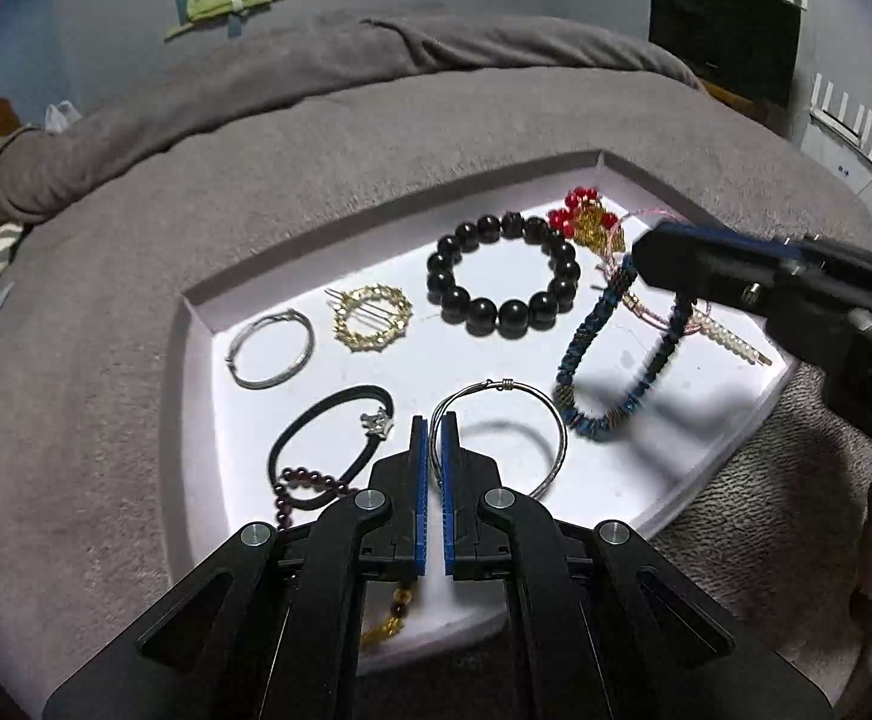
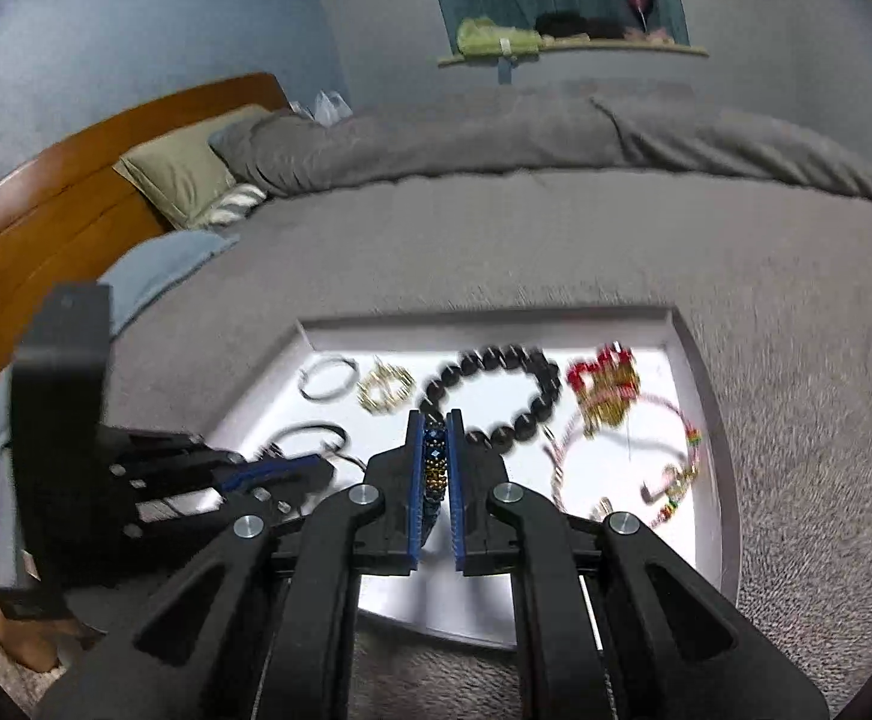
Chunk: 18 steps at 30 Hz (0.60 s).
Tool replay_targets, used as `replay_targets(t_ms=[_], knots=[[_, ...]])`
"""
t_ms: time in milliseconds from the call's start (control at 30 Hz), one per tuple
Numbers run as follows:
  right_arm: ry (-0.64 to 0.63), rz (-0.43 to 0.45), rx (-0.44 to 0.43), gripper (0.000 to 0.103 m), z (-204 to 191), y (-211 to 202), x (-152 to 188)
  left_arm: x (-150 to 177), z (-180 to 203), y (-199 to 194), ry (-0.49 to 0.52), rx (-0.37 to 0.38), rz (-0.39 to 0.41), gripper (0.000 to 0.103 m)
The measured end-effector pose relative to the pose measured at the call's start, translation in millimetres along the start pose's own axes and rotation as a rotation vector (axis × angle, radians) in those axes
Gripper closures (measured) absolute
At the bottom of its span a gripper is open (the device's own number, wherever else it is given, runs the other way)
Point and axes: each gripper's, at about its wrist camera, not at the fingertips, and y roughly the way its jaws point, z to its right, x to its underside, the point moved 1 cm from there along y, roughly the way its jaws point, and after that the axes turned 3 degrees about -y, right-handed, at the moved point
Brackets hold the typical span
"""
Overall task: Organize jewelry
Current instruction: 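Carry the silver hoop and blue beaded bracelet over the tray with both grippers, then open both grippers to drop the hoop and blue bracelet into the tray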
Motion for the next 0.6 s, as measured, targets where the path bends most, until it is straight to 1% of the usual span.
replay_targets(t_ms=[100,233,367,400,433,467,500,533,567,600], knots=[[0.039,-0.043,0.002,0.096,10,11,5,0,-2,4,-0.008,0.004,-0.004,0.098],[0.088,-0.072,-0.013,0.096,20,16,10,-2,-5,10,-0.012,0.008,-0.015,0.098],[0.103,-0.074,-0.011,0.094,21,16,11,-2,-6,8,-0.016,0.018,-0.008,0.098],[0.104,-0.069,-0.01,0.093,21,14,11,-2,-5,6,-0.014,0.018,-0.003,0.097],[0.105,-0.064,-0.01,0.088,21,13,11,-2,-5,4,-0.01,0.013,0.006,0.095],[0.109,-0.057,-0.009,0.075,21,10,11,-2,-4,1,-0.01,0.013,0.018,0.09],[0.112,-0.051,-0.009,0.07,22,7,11,-1,-4,-3,-0.012,0.014,0.03,0.08],[0.115,-0.04,-0.009,0.067,22,3,12,-1,-4,-9,-0.017,0.015,0.051,0.076],[0.114,-0.032,-0.004,0.067,22,-1,11,1,-3,-14,-0.019,0.014,0.064,0.072],[0.112,-0.022,0.003,0.067,22,-6,11,2,-3,-20,-0.023,0.011,0.08,0.071]])
